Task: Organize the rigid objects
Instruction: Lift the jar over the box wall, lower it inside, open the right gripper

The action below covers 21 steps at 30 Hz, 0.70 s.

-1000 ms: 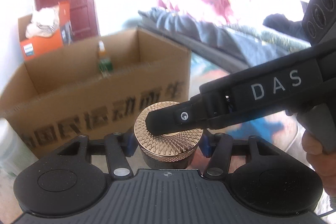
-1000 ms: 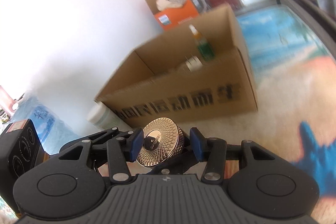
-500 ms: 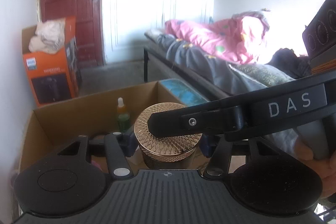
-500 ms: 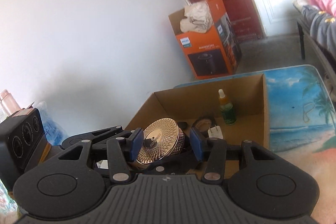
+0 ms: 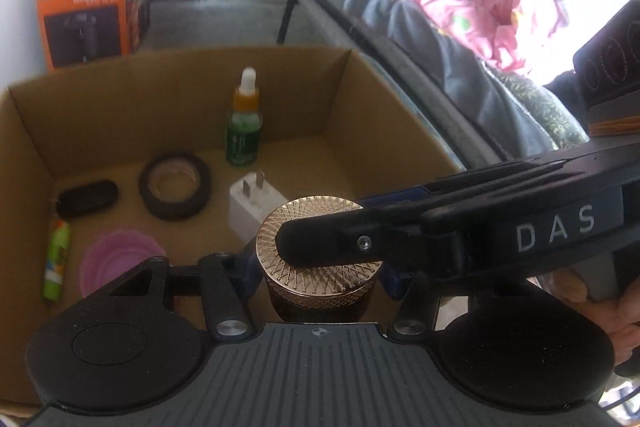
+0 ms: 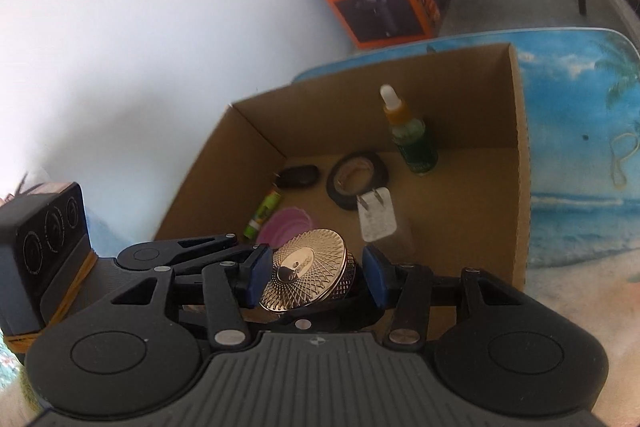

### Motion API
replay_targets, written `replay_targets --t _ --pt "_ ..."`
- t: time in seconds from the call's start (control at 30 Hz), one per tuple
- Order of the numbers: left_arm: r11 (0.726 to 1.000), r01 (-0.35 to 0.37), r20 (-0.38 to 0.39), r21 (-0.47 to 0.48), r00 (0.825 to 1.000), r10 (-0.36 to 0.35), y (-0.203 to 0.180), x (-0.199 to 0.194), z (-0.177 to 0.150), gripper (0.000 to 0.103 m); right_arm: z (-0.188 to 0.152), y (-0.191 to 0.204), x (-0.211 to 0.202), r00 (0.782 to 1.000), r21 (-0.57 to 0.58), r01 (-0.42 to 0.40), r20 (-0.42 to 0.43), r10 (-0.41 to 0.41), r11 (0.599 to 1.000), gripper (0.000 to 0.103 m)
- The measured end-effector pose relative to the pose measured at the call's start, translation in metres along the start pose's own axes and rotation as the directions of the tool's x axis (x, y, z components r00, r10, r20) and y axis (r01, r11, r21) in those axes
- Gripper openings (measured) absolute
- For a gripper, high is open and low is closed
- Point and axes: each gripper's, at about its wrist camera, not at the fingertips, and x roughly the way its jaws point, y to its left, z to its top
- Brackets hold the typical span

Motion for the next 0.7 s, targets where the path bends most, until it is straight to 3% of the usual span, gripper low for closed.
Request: replay_targets --t 0.1,0.33,0.63,0.7 --pt "0.999 0.022 -0.050 -0.044 0.998 -0.024 0.008 0.010 0.002 0.057 0.001 0.006 0.009 0.998 -0.052 0.050 -0.037 -0.052 0.997 0.054" --pt "0.990 0.066 -0.097 -0.121 0.992 -0.078 0.023 0.017 -0.001 0.058 0.011 0.007 0.025 0.988 -0.083 0.084 -0.119 -0.094 0.993 0.054" --pt "0.975 0.141 -0.068 -0.170 0.986 -0.154 0.025 0.018 -0.001 0.066 0.017 0.008 0.029 0.981 -0.081 0.114 -0.146 -0.125 0.990 0.055" --pt "0.975 0.147 -0.044 -0.168 0.987 -0.156 0.024 0.013 -0.001 0.074 0.016 0.009 0.027 0.983 -0.084 0.120 -0.130 -0.130 0.989 0.057"
